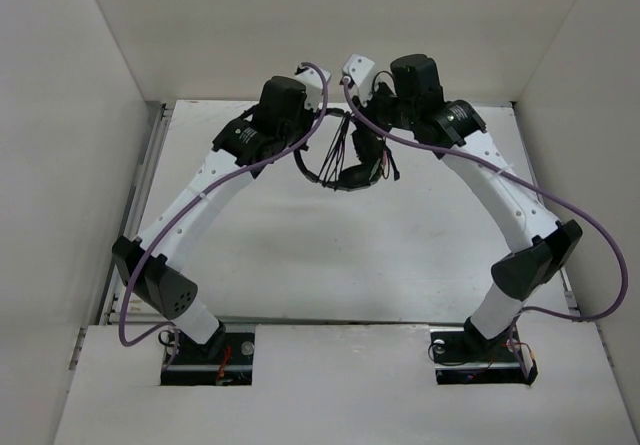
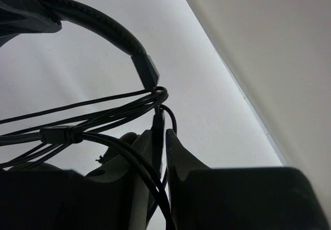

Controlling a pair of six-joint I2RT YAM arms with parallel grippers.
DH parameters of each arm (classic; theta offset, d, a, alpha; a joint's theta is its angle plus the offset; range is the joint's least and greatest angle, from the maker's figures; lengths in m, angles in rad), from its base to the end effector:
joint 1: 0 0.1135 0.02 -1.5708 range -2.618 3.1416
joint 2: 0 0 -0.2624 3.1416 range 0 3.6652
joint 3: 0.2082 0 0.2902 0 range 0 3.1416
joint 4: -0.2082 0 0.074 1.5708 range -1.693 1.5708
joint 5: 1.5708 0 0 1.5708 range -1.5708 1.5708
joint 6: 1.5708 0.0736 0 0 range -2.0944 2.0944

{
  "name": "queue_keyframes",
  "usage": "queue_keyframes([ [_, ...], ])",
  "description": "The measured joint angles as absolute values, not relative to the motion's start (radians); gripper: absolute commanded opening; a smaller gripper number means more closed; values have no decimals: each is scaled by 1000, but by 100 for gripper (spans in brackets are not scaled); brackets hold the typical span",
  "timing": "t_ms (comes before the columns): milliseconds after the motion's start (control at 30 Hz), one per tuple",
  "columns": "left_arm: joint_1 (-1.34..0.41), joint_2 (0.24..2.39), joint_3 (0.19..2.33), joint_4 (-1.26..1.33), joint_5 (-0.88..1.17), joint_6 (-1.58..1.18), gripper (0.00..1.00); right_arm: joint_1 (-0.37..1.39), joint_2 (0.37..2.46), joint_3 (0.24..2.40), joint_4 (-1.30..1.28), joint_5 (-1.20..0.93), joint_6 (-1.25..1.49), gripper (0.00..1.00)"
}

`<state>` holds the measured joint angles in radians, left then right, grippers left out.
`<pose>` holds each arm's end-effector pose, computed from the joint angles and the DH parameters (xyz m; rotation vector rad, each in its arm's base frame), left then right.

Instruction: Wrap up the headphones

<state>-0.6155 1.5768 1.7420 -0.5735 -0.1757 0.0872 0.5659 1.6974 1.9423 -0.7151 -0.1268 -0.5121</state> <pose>0.3554 -0.2356 0.4236 0.5719 1.8918 -0.1707 0.3707 0.2465 0.4342 -1.1149 1.7094 0.1631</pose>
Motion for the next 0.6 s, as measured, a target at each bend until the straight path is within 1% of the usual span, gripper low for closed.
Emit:
queue_keyframes([
  [267,-623,1567,1735,-574,-154,83,3,487,1697,1956,-742,-185,-465,23],
  [600,-628,1558,1730,-581,-127,80,3,457,1705,1966,-757,-253,-404,27],
])
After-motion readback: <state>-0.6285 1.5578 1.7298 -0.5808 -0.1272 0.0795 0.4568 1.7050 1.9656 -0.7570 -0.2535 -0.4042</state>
